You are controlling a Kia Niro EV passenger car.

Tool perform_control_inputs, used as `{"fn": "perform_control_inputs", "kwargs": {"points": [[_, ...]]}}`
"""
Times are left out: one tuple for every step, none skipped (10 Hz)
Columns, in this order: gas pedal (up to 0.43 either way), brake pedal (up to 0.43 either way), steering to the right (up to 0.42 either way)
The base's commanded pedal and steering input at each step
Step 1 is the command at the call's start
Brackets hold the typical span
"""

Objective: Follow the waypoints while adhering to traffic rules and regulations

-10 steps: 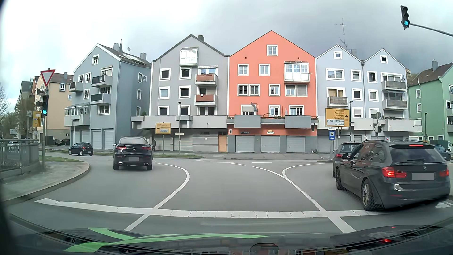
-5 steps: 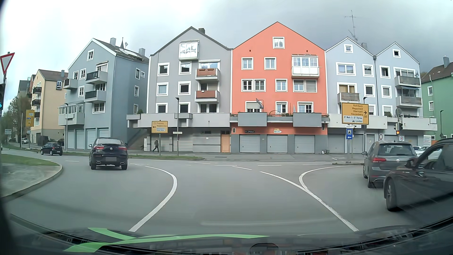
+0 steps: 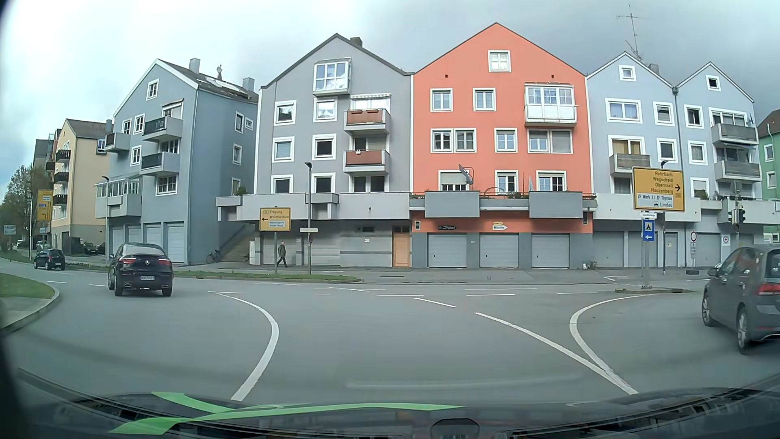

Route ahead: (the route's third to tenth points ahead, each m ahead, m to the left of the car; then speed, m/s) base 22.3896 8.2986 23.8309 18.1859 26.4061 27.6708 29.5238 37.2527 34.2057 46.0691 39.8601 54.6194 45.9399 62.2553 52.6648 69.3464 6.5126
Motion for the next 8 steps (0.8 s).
{"fn": "perform_control_inputs", "kwargs": {"points": [[0.079,0.000,-0.051],[0.079,0.000,-0.058],[0.079,0.000,-0.066],[0.079,0.000,-0.076],[0.079,0.000,-0.086],[0.079,0.000,-0.100],[0.079,0.000,-0.115],[0.079,0.000,-0.129]]}}
